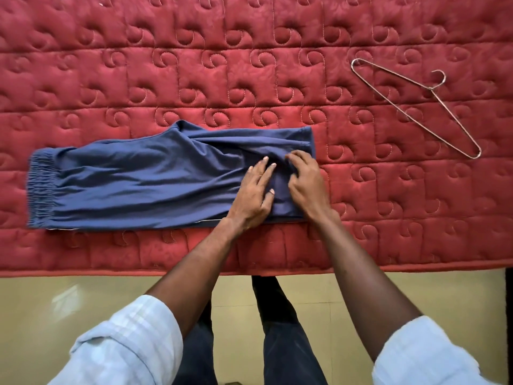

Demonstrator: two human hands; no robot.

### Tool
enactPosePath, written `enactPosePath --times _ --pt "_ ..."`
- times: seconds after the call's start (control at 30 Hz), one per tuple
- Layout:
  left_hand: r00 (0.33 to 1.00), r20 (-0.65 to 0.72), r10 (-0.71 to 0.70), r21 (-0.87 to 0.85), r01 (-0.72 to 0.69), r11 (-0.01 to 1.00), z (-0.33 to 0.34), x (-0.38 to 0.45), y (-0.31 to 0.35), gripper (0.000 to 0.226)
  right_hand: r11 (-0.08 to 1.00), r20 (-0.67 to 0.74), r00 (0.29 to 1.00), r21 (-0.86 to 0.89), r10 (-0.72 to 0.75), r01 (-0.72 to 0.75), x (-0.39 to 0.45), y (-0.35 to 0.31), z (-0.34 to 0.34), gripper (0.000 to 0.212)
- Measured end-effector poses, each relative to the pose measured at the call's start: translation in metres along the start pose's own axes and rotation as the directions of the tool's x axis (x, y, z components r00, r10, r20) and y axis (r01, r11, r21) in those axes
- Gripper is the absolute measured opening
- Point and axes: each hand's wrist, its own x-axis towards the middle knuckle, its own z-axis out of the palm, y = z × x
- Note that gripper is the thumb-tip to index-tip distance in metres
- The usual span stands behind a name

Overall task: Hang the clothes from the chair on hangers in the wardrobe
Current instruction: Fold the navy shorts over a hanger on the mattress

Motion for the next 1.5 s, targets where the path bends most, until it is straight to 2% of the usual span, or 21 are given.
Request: enactPosePath --times 0.07,0.17,0.2,0.23,0.3,0.4,0.5,0.57,0.6,0.67,0.73,0.83,0.9,0.97,1.0,1.07,1.1,1.17,1.27,1.4,1.5 --pt "0.986 -0.168 -0.012 -0.033 0.007 0.999 -0.015 -0.002 -0.011 0.052 0.993 0.037 0.999 -0.121 0.015 -0.01 0.013 0.002 0.003 0.049" --pt "0.897 -0.442 -0.012 0.09 0.057 0.994 -0.048 -0.002 -0.039 0.036 0.947 -0.104 0.965 -0.191 0.242 -0.258 0.018 -0.015 0.006 0.045" --pt "0.858 -0.513 -0.009 0.146 0.098 0.985 -0.061 -0.001 -0.051 0.033 0.932 -0.177 0.957 -0.243 0.23 -0.269 0.02 -0.025 0.01 0.043" --pt "0.824 -0.567 -0.011 0.192 0.145 0.971 -0.077 0.0 -0.065 0.031 0.94 -0.22 0.962 -0.265 0.16 -0.217 0.023 -0.04 0.017 0.04" --pt "0.797 -0.604 -0.018 0.25 0.211 0.945 -0.111 0.006 -0.091 0.029 0.987 -0.199 0.98 -0.154 0.009 -0.041 0.032 -0.066 0.036 0.031" --pt "0.88 -0.468 -0.078 0.303 0.242 0.922 -0.155 0.02 -0.124 0.034 0.989 -0.037 0.989 -0.01 -0.146 0.145 0.054 -0.105 0.07 0.021" --pt "0.968 -0.248 -0.046 0.387 0.142 0.911 -0.18 0.034 -0.15 0.034 0.968 0.139 0.968 -0.107 -0.209 0.225 0.073 -0.137 0.104 0.021" --pt "0.985 -0.171 0.037 0.425 0.04 0.904 -0.188 0.041 -0.162 0.027 0.948 0.255 0.947 -0.199 -0.193 0.247 0.081 -0.143 0.123 0.025" --pt "0.985 -0.16 0.07 0.434 0.006 0.901 -0.19 0.044 -0.163 0.024 0.946 0.263 0.948 -0.22 -0.176 0.237 0.084 -0.141 0.127 0.026" --pt "0.975 -0.198 0.098 0.43 -0.004 0.903 -0.192 0.052 -0.166 0.022 0.972 0.148 0.981 -0.18 -0.127 0.153 0.089 -0.136 0.133 0.022" --pt "0.959 -0.275 0.066 0.418 0.058 0.906 -0.189 0.059 -0.166 0.025 0.997 -0.027 0.999 -0.078 -0.019 0.017 0.093 -0.132 0.137 0.022" --pt "0.911 -0.412 -0.023 0.412 0.209 0.887 -0.176 0.061 -0.16 0.027 0.997 -0.223 0.971 0.019 0.083 -0.081 0.095 -0.134 0.144 0.02" --pt "0.845 -0.532 -0.052 0.363 0.283 0.888 -0.167 0.054 -0.152 0.034 0.995 -0.399 0.916 -0.061 0.051 -0.082 0.089 -0.136 0.145 0.016" --pt "0.812 -0.584 -0.01 0.339 0.255 0.906 -0.158 0.038 -0.142 0.036 0.985 -0.499 0.863 -0.174 -0.076 -0.014 0.075 -0.136 0.149 0.022" --pt "0.817 -0.575 0.028 0.35 0.215 0.912 -0.151 0.026 -0.139 0.037 0.973 -0.479 0.861 -0.221 -0.171 0.071 0.065 -0.133 0.154 0.028" --pt "0.867 -0.489 0.096 0.4 0.125 0.908 -0.135 0.0 -0.138 0.045 0.928 -0.307 0.889 -0.265 -0.34 0.263 0.039 -0.124 0.166 0.037" --pt "0.906 -0.411 0.097 0.425 0.096 0.9 -0.127 -0.011 -0.14 0.051 0.903 -0.188 0.903 -0.277 -0.385 0.328 0.027 -0.117 0.172 0.042" --pt "0.963 -0.27 0.011 0.444 0.115 0.889 -0.118 -0.023 -0.148 0.062 0.857 0.005 0.916 -0.353 -0.4 0.377 0.011 -0.096 0.172 0.051" --pt "0.965 -0.213 -0.154 0.467 0.239 0.851 -0.117 -0.016 -0.152 0.071 0.834 0.064 0.957 -0.476 -0.284 0.28 0.007 -0.061 0.15 0.061" --pt "0.957 -0.187 -0.222 0.52 0.288 0.804 -0.116 -0.013 -0.145 0.076 0.834 0.028 0.992 -0.538 -0.127 0.122 0.008 -0.026 0.111 0.067" --pt "0.94 -0.236 -0.248 0.509 0.337 0.792 -0.114 -0.012 -0.134 0.075 0.824 -0.047 0.999 -0.566 -0.021 -0.01 0.014 -0.007 0.092 0.065"
